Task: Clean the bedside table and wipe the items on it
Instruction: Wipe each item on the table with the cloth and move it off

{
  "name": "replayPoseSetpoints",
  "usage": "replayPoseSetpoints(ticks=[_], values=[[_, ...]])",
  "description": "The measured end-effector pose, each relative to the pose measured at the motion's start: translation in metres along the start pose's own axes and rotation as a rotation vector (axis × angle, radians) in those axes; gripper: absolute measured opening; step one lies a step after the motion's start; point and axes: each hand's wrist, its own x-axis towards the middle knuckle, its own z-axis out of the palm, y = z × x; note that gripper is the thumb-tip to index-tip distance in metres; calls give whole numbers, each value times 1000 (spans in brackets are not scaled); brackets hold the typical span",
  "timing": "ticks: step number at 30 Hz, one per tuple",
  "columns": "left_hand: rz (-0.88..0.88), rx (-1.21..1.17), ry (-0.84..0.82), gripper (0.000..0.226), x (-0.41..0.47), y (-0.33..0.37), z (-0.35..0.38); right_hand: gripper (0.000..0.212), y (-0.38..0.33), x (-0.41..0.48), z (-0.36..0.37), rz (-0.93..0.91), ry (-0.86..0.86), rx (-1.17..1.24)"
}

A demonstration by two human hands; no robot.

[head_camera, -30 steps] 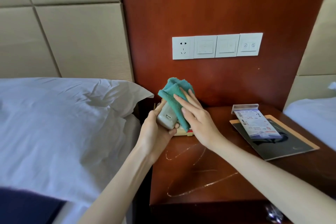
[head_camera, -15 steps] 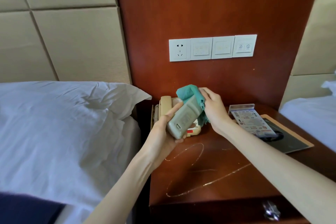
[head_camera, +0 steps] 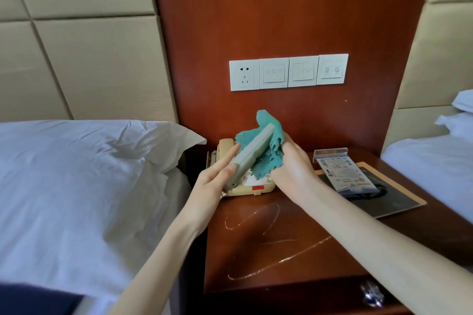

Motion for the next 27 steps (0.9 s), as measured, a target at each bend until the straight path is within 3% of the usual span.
replayPoseSetpoints(ticks=[3, 10, 17, 22, 27], values=[[79, 205, 61, 42, -4, 4, 5, 28, 8, -10, 5, 30, -90, 68], [249, 694, 278, 52, -10, 4, 16, 37, 25, -24, 1, 52, -237, -32], [302, 725, 267, 54, -14, 3, 30, 28, 7, -14, 2, -91, -122, -15], [386, 774, 295, 57, -17, 1, 34, 29, 21, -20, -1, -26, -137, -14], [402, 783, 208, 57, -17, -4, 30, 27, 27, -23, -13, 6, -134, -104]])
